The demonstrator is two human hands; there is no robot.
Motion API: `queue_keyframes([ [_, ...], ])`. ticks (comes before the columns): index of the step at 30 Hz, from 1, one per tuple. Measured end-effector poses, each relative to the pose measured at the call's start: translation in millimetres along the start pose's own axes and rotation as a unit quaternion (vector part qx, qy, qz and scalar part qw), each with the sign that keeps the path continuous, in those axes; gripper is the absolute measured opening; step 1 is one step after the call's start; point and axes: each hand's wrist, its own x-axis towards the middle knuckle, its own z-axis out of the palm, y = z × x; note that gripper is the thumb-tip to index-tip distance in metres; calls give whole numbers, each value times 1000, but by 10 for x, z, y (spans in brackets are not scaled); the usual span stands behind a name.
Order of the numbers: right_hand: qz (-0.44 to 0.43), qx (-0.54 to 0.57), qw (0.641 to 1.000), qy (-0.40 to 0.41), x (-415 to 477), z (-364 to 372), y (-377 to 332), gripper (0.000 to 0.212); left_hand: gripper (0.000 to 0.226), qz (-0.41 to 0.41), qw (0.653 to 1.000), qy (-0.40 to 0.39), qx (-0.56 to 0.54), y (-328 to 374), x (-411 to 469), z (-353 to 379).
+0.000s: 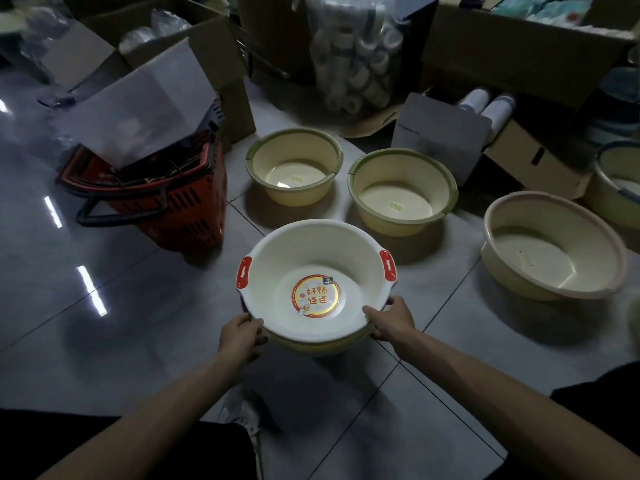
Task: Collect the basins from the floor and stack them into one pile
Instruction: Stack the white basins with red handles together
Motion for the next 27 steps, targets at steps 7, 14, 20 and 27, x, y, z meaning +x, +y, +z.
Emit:
queue_keyframes([
  [7, 81, -59, 993, -59, 83, -21, 166, 84, 55, -104, 993, -53, 25, -124, 103, 38],
  [14, 133, 18, 985, -106, 261, 120, 219, 56, 44, -146, 983, -107, 37, -132, 244, 133],
  [20, 154, 45, 985, -68, 377, 307, 207, 39, 25, -164, 982, -90, -9, -261, 432, 292],
  [27, 120, 64, 990, -34, 477, 539, -47, 37, 26, -143, 986, -48, -74, -315, 514, 179],
])
